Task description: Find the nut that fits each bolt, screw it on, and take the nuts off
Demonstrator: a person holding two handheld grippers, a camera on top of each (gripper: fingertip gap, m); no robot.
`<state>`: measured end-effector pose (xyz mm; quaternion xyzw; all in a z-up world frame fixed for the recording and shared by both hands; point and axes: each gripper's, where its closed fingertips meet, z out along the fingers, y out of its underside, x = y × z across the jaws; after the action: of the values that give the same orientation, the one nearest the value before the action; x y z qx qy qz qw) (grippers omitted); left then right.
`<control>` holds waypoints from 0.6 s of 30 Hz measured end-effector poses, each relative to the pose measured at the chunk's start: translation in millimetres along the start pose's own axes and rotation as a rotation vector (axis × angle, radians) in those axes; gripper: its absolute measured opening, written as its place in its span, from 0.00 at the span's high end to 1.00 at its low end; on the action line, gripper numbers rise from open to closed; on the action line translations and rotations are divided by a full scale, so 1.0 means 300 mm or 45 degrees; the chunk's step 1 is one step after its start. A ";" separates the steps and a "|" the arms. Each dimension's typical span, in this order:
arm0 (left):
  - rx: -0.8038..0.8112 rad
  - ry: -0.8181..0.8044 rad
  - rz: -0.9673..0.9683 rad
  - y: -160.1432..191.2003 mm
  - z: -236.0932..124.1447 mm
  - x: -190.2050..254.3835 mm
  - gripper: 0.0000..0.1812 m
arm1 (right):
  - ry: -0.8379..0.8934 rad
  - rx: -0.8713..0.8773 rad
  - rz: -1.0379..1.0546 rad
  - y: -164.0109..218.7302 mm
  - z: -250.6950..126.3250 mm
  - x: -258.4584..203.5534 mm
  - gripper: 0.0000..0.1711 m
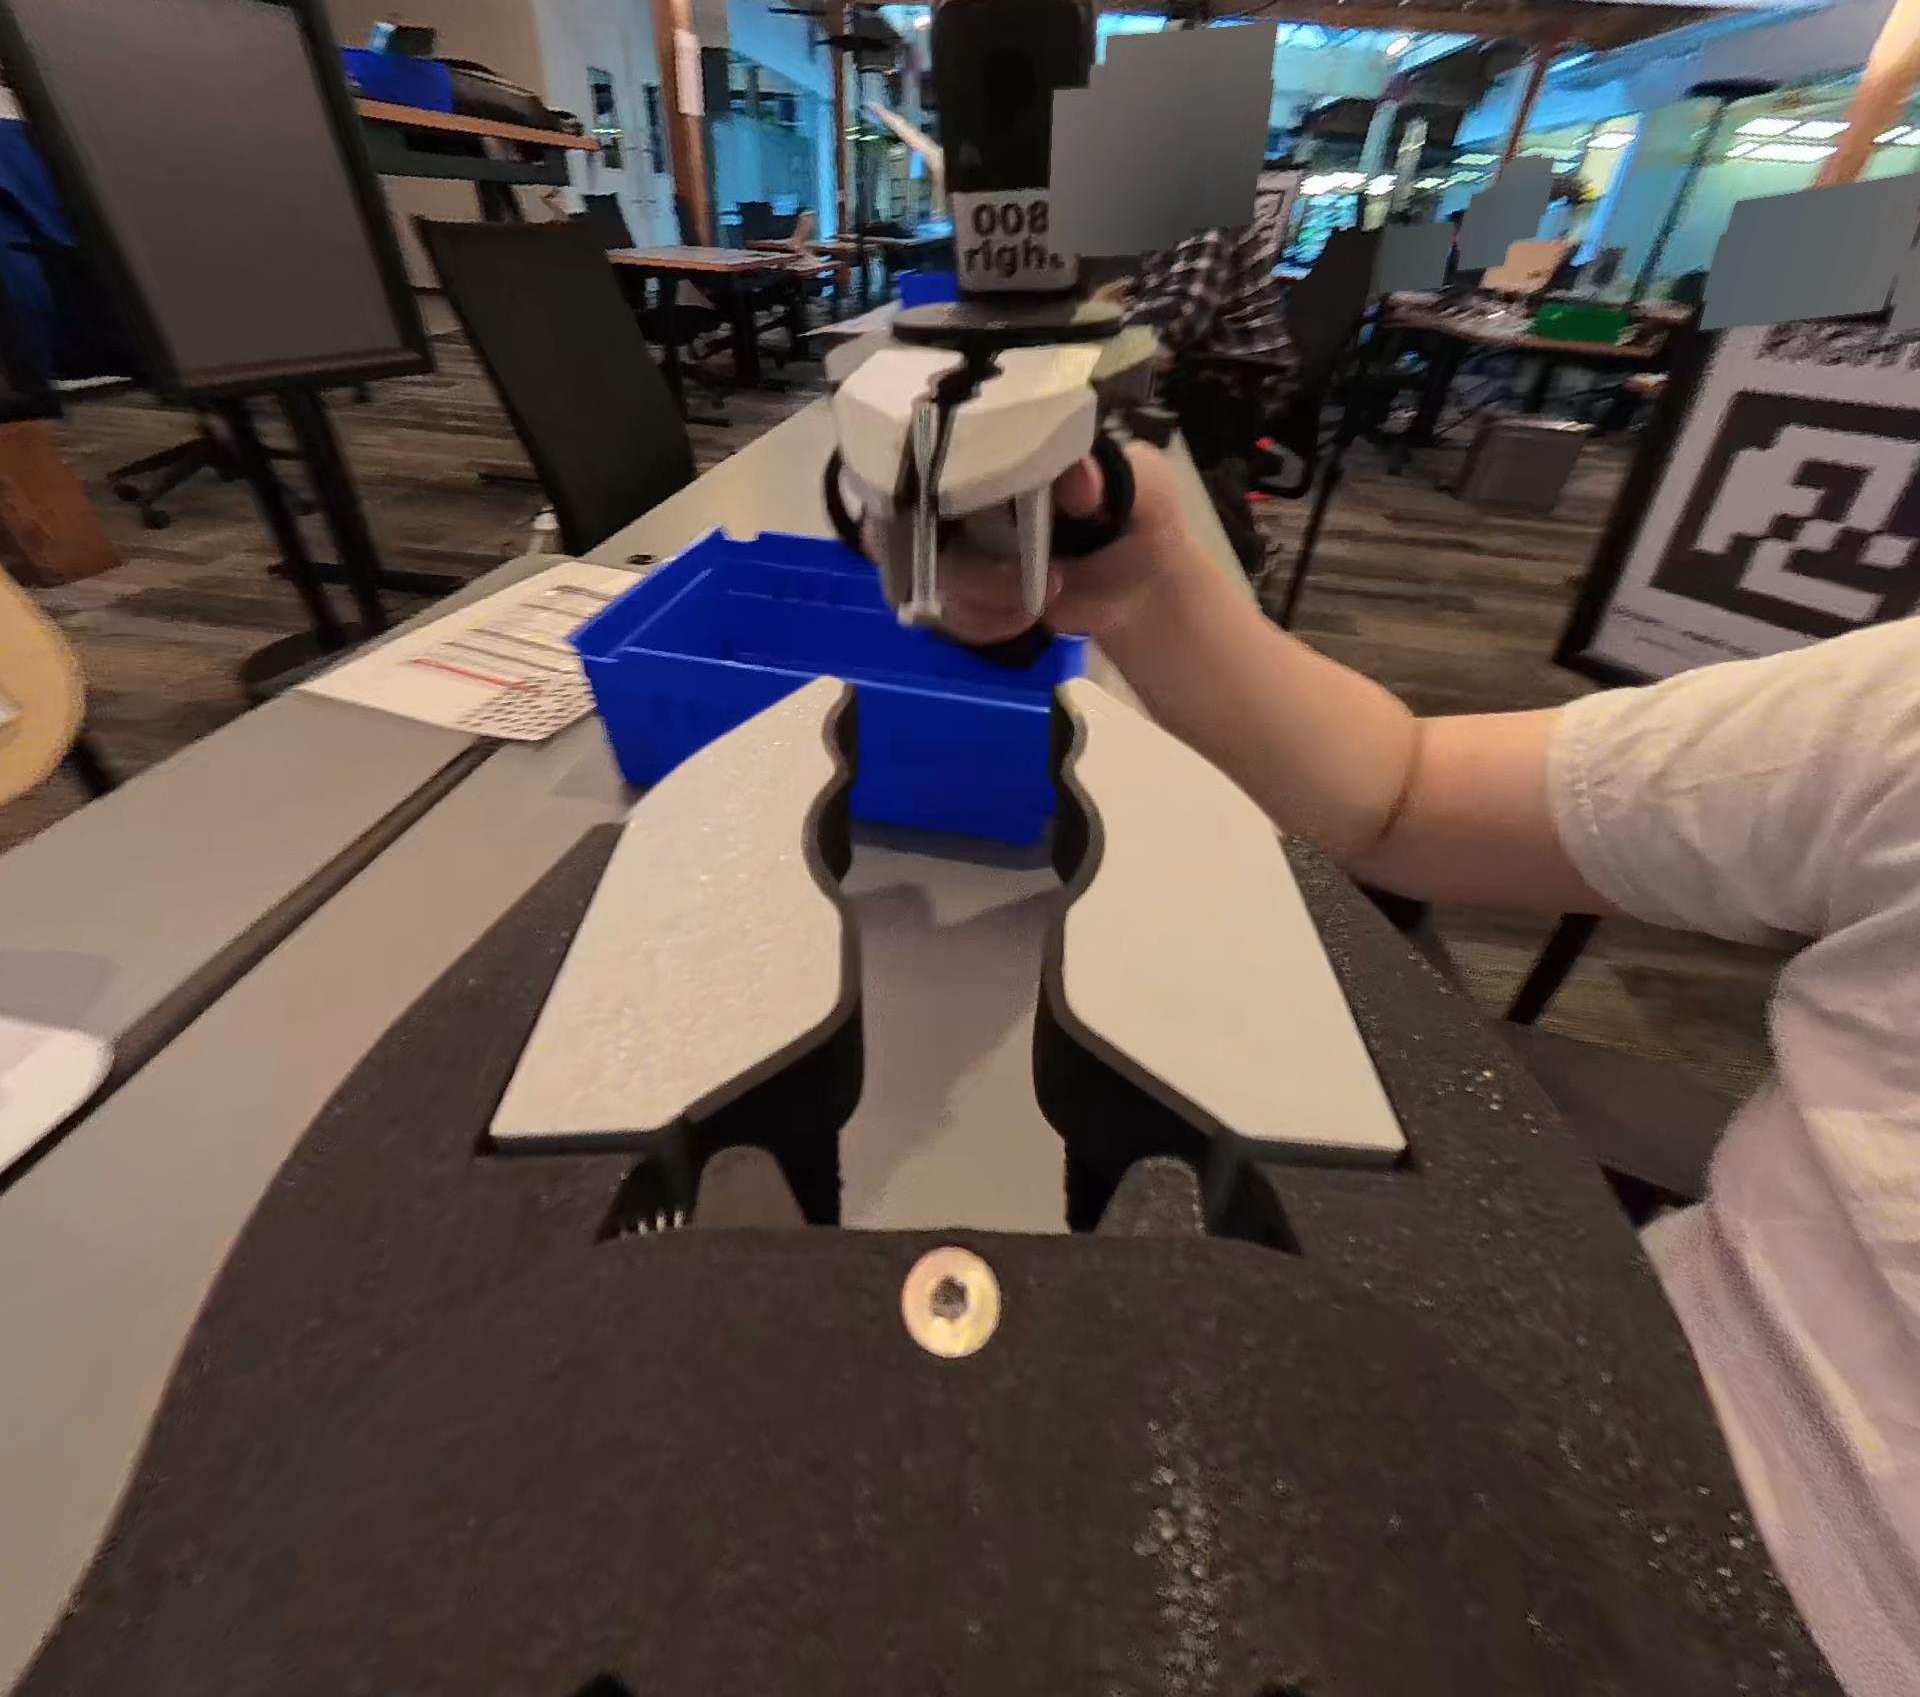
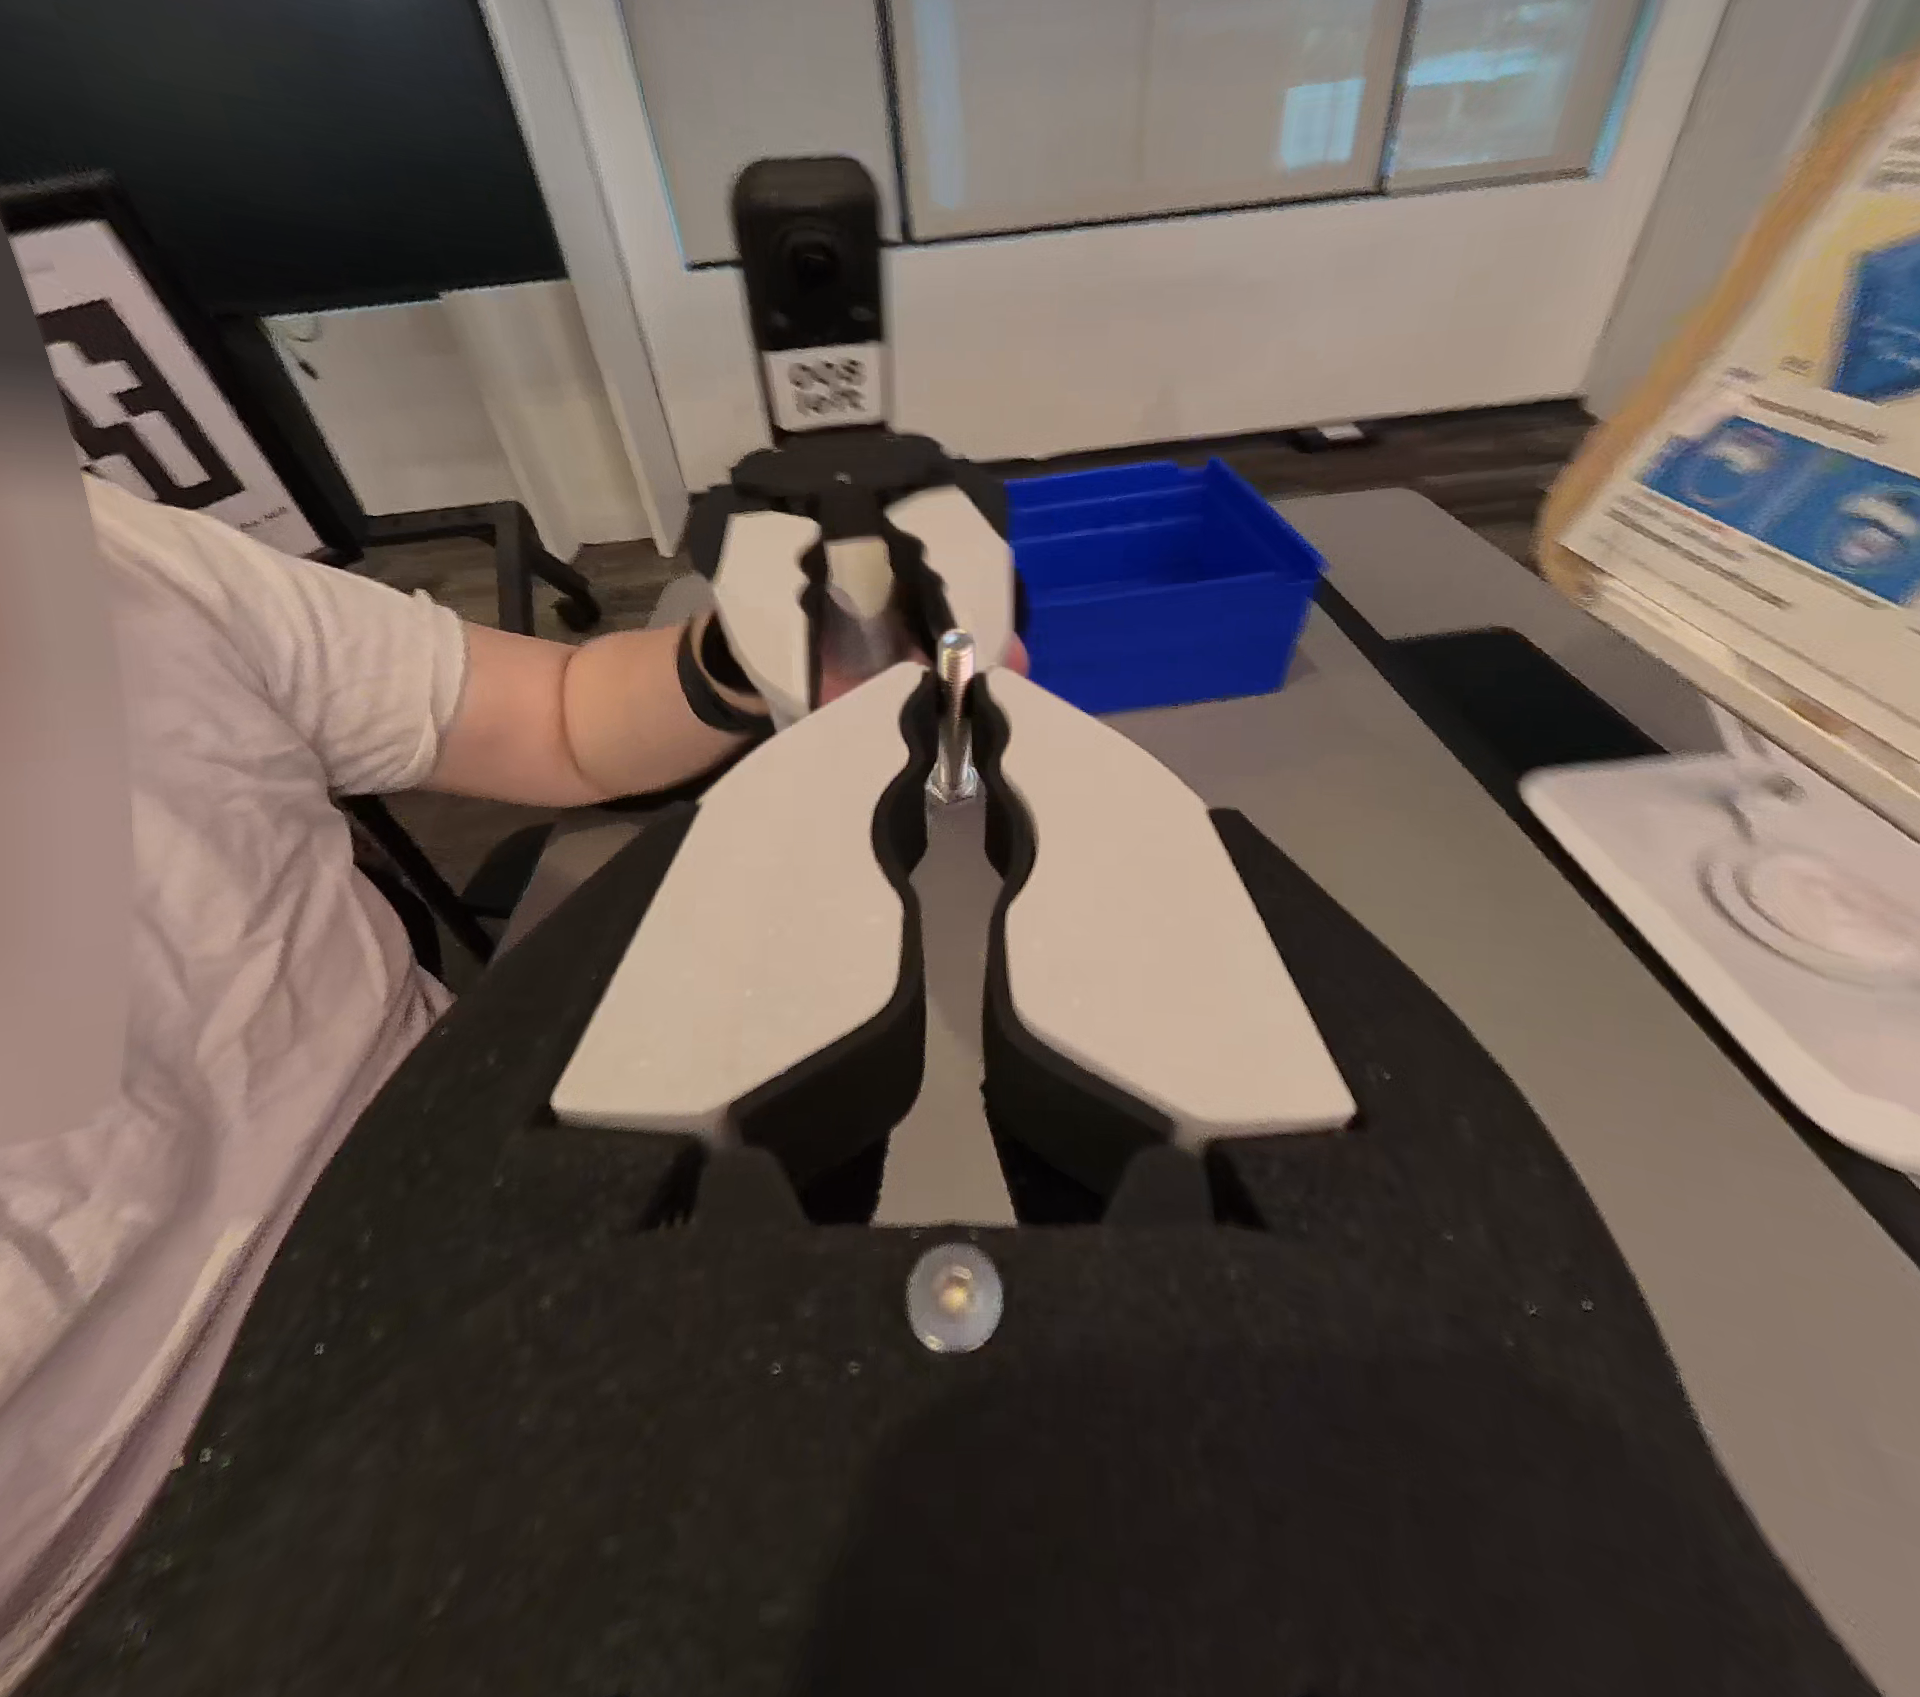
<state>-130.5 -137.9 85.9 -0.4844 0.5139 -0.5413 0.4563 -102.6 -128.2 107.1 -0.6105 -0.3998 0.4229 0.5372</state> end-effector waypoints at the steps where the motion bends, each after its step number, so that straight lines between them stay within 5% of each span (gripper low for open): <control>1: -0.016 -0.044 0.024 -0.006 -0.014 -0.019 0.80 | 0.070 -0.060 0.026 0.010 -0.053 0.045 0.97; 6: -0.126 -0.194 0.089 -0.037 -0.096 -0.079 0.82 | 0.843 -0.655 0.296 0.277 -0.558 0.363 0.97; 9: -0.236 -0.256 0.148 -0.031 -0.137 -0.099 0.82 | 1.012 -0.948 0.741 0.533 -0.806 0.390 0.97; 14: -0.344 -0.341 0.239 -0.037 -0.194 -0.117 0.85 | 1.048 -1.247 1.098 0.821 -0.943 0.422 0.97; 18: -0.321 -0.283 0.136 -0.064 -0.227 -0.096 0.89 | 1.024 -1.184 1.076 0.838 -0.910 0.470 0.90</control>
<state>-194.7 -100.6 103.3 -0.5666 0.5490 -0.3908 0.4742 209.5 -108.0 -137.2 -0.9841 -0.0414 0.1246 0.1199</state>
